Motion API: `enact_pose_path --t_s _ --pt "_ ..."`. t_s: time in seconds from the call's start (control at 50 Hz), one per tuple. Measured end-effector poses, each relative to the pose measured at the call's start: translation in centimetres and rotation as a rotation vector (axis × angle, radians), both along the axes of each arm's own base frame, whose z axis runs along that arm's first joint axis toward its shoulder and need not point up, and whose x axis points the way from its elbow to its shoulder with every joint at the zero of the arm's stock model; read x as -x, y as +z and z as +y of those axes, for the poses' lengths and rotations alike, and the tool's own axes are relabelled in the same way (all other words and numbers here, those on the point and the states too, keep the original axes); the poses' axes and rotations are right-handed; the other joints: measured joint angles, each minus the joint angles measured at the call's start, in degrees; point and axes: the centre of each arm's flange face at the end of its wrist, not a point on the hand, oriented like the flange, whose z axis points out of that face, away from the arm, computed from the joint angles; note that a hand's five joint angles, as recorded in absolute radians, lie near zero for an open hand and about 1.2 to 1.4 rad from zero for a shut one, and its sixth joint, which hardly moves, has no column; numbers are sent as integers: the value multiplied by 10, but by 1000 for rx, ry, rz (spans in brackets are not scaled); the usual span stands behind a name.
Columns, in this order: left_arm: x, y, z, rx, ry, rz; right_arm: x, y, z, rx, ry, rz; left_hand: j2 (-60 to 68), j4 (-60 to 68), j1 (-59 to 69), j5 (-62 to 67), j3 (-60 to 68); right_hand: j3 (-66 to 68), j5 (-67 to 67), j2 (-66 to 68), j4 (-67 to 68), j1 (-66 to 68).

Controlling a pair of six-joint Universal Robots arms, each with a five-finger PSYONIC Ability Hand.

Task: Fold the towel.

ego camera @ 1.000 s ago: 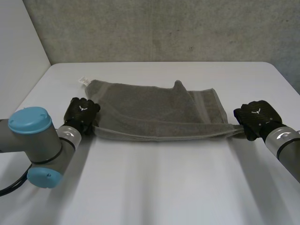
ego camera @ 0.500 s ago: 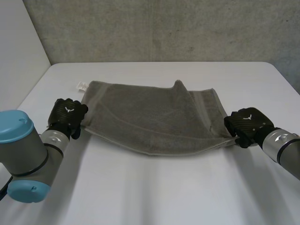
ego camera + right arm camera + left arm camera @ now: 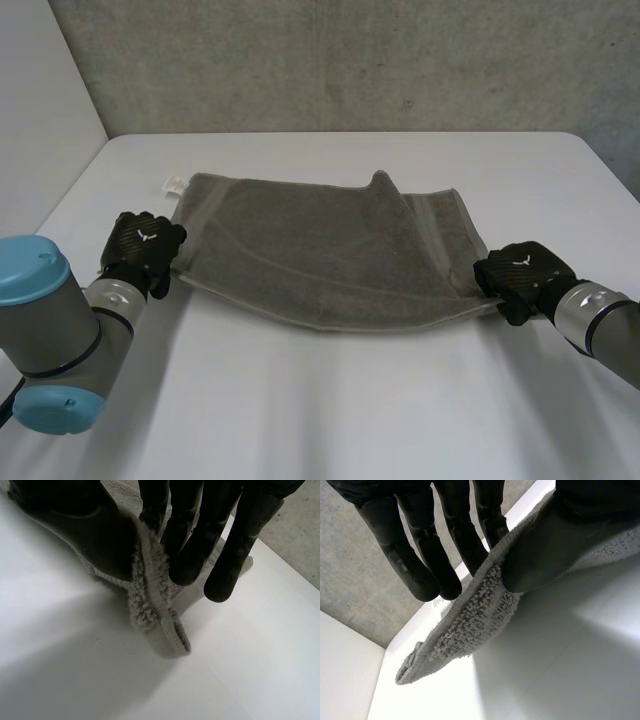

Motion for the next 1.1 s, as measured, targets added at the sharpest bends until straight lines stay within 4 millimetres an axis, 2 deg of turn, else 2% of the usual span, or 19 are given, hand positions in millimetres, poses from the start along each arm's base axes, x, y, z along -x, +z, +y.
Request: enact_pose_path --t_s 0.12,0.16,0.18,0.22,0.26,0.28,0.38,0.44,0.52,0.68,0.84,0.96,1.1 --pt "-1 3 1 1 1 -2 6 10 -6 40 -21 -4 0 0 0 0 0 5 0 0 0 0" --pt "-1 9 1 17 0 -2 8 21 -7 75 -28 -10 0 0 0 0 0 5 0 0 0 0" --pt "-1 15 1 33 1 -3 11 32 -8 111 -36 -16 0 0 0 0 0 5 0 0 0 0" --pt "-2 28 3 69 1 -2 14 51 -8 170 -45 -27 0 0 0 0 1 5 0 0 0 0" --pt "-3 50 5 130 3 2 18 80 -7 258 -60 -45 0 0 0 0 1 5 0 0 0 0" --pt "-4 57 6 151 4 5 19 86 -7 277 -64 -50 0 0 0 0 1 5 0 0 0 0" --pt "-9 117 21 330 12 41 25 148 0 443 -93 -109 2 0 0 0 2 6 0 3 0 0" --pt "-12 142 31 405 14 60 28 172 4 481 -103 -129 2 0 0 0 2 7 0 7 0 0" --pt "-14 157 42 447 11 70 34 189 8 472 -109 -131 2 0 0 0 2 7 0 7 0 0" --pt "-14 142 51 369 -3 40 39 185 9 397 -73 -94 2 0 0 0 2 7 0 9 0 0" --pt "-9 111 48 273 -51 -74 38 151 1 299 -40 -42 2 0 0 0 2 7 0 9 0 0" --pt "-3 83 32 202 -85 -149 37 124 -14 222 -32 -28 2 0 0 0 2 7 0 9 0 0" --pt "7 50 1 142 -106 -216 37 94 -43 142 -36 -29 2 0 0 0 2 7 0 10 0 0"
